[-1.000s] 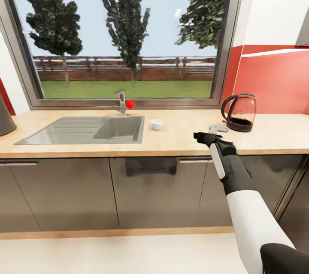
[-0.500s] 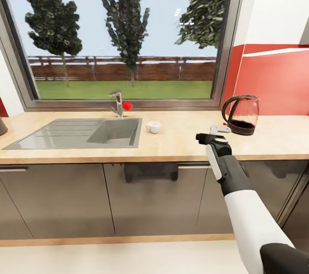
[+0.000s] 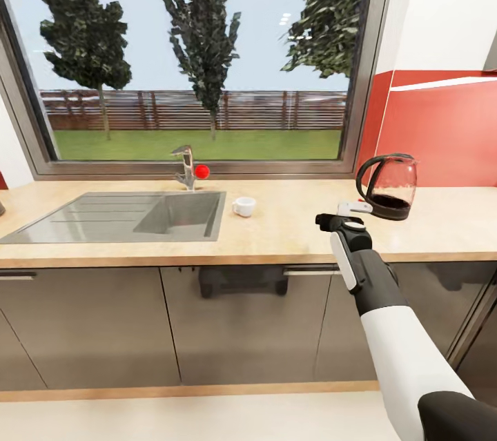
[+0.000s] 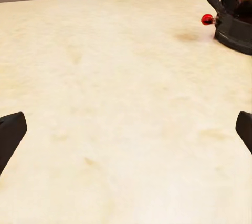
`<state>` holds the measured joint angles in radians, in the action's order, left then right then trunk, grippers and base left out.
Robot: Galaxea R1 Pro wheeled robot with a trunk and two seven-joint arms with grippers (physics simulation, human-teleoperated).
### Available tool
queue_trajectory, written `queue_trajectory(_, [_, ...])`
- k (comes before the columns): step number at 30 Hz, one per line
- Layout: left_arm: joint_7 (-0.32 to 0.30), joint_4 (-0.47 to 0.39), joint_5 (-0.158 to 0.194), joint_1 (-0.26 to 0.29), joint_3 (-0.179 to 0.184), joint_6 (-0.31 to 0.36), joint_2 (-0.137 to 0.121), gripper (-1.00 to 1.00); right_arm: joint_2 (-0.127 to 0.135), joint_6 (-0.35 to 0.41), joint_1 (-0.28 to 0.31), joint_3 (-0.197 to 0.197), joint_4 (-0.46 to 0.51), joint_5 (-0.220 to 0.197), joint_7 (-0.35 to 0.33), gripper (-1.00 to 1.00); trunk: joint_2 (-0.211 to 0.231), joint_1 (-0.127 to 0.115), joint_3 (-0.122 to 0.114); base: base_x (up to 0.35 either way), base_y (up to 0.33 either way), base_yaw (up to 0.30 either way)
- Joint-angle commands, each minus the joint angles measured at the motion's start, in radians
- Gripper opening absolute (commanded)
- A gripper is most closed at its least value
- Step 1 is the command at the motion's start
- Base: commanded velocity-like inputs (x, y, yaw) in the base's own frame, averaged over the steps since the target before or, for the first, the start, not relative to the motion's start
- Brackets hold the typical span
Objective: Set up a coffee station on the kitchen countertop: keep the coffee maker on the countertop, move the bottle of coffee from the kitchen shelf to the counter next to the coffee maker, place a paper coffee filter on top of the coffee maker, put the saucer next to the coffee maker with the coffee cup on the saucer, and place the electric kettle next to the coffee maker.
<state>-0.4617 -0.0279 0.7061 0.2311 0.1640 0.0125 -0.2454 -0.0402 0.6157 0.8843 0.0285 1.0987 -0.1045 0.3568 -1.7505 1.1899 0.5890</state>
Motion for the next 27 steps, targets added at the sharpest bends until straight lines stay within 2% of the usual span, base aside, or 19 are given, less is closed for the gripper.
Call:
queue_trajectory(1, [-0.004, 0.000, 0.010, 0.001, 0.008, 0.001, -0.001, 1.00, 0.000, 0.002, 0.001, 0.002, 0.001, -0.011, 0.010, 1.00, -0.001, 0.000, 0.001, 0.002, -0.002, 0.000])
queue_trajectory(7, [-0.003, 0.002, 0.010, 0.001, 0.008, 0.001, -0.002, 1.00, 0.000, 0.002, 0.001, 0.002, 0.001, -0.012, 0.008, 1.00, -0.001, 0.000, 0.001, 0.016, -0.004, 0.000])
queue_trajectory(15, [-0.003, 0.002, 0.010, 0.001, 0.008, 0.001, -0.002, 1.00, 0.000, 0.003, 0.001, 0.001, 0.001, -0.012, 0.008, 1.00, -0.001, 0.000, 0.001, 0.214, -0.091, 0.000])
queue_trajectory(27, [-0.003, 0.002, 0.010, 0.001, 0.008, 0.001, -0.002, 1.00, 0.002, 0.001, 0.001, 0.000, 0.004, -0.011, 0.009, 1.00, -0.001, 0.000, 0.001, 0.084, -0.051, 0.000])
